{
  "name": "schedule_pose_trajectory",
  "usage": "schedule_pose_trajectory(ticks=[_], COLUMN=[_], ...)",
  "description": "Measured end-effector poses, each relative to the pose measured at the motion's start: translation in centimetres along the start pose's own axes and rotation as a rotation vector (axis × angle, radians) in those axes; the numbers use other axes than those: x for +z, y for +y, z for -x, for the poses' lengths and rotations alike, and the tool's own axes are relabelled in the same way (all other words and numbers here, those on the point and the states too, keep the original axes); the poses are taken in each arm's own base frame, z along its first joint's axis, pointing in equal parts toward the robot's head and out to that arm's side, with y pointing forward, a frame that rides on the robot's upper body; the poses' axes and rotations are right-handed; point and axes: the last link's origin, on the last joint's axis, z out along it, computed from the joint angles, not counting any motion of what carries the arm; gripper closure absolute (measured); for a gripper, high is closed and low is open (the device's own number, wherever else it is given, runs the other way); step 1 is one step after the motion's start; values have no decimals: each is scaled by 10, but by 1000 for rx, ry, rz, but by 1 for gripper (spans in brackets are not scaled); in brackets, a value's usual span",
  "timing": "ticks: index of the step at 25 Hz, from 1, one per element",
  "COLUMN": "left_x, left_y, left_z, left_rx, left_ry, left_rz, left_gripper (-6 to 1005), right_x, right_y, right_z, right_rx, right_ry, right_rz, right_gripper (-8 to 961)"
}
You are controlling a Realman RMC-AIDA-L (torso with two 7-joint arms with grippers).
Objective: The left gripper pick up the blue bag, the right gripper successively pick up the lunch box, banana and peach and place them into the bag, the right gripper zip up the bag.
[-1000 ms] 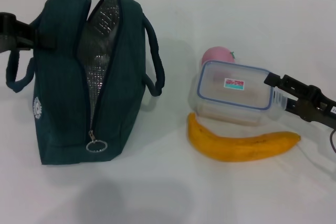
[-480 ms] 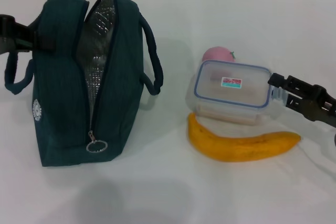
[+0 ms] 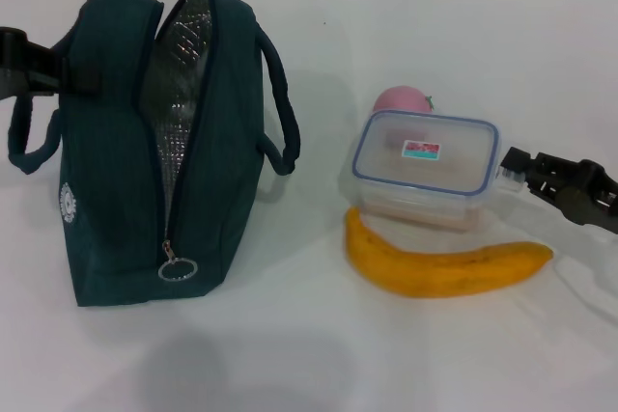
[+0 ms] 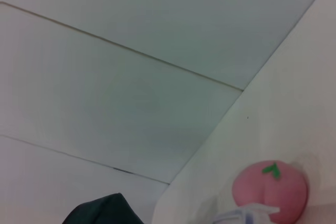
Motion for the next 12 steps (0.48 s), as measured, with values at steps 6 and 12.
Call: schedule_pose_trajectory(ticks=[6,12], left_x=[0,0], left_y=[0,0], left_z=[0,0], left_rx=[1,2], left_ry=[0,0], left_rz=[-1,-1], left_gripper=[963,963], right_x=[3,2], right_y=[0,1], right_z=[-1,-3], right_rx=[-3,2], right_ry=[11,8], right_rz=[-2,7], right_gripper=[826,858])
